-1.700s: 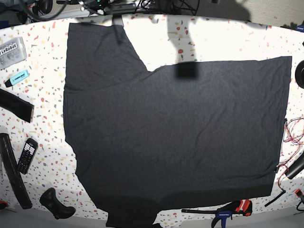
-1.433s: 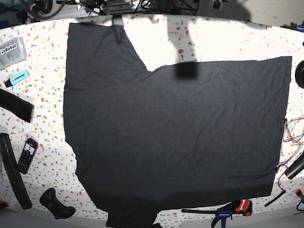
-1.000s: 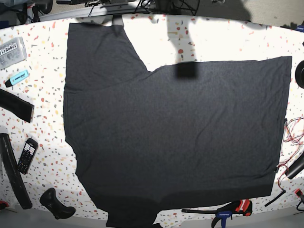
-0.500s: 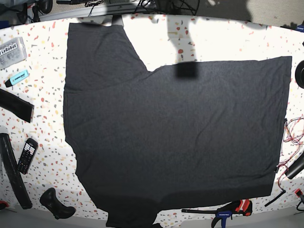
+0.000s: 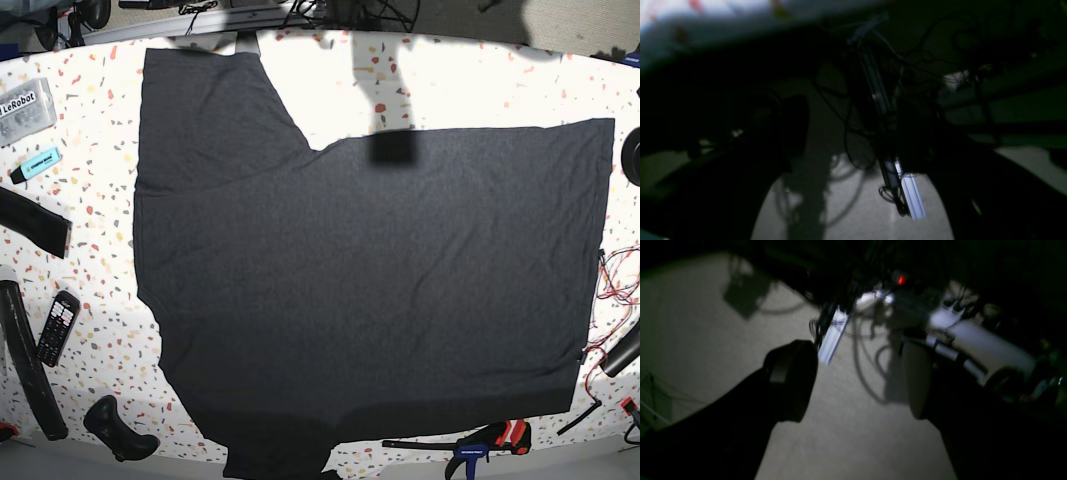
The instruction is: Fold the T-shirt properly
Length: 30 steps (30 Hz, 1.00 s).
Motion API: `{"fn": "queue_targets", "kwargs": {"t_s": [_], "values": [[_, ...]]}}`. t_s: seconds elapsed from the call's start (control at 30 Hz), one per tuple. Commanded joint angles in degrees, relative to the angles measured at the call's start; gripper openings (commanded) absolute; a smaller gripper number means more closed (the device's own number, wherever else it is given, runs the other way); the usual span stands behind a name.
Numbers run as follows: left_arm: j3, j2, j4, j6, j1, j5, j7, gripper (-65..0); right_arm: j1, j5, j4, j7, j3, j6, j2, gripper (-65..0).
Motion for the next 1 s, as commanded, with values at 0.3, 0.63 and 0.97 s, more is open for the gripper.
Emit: {"fn": "queue_targets", "kwargs": {"t_s": [0.3,0.63,0.97], "values": [[0.0,-4.8,16.4,-0.4,1.2,0.0,16.2,-26.1,2.5,0.3,15.6,-4.4,0.2,0.6,5.9,-22.9],[0.0,-7.3,26.0,-0.4,-2.9,6.0,21.3,-26.1,9.0,-7.6,22.8,-6.3,0.2,0.5,7.4,-22.9],[0.0,-12.7,23.5,-0.4,-14.1,22.1,26.2,-26.1,11.5,-17.6,22.8,-8.6,0.2,-0.4,7.4,-22.9]]}}
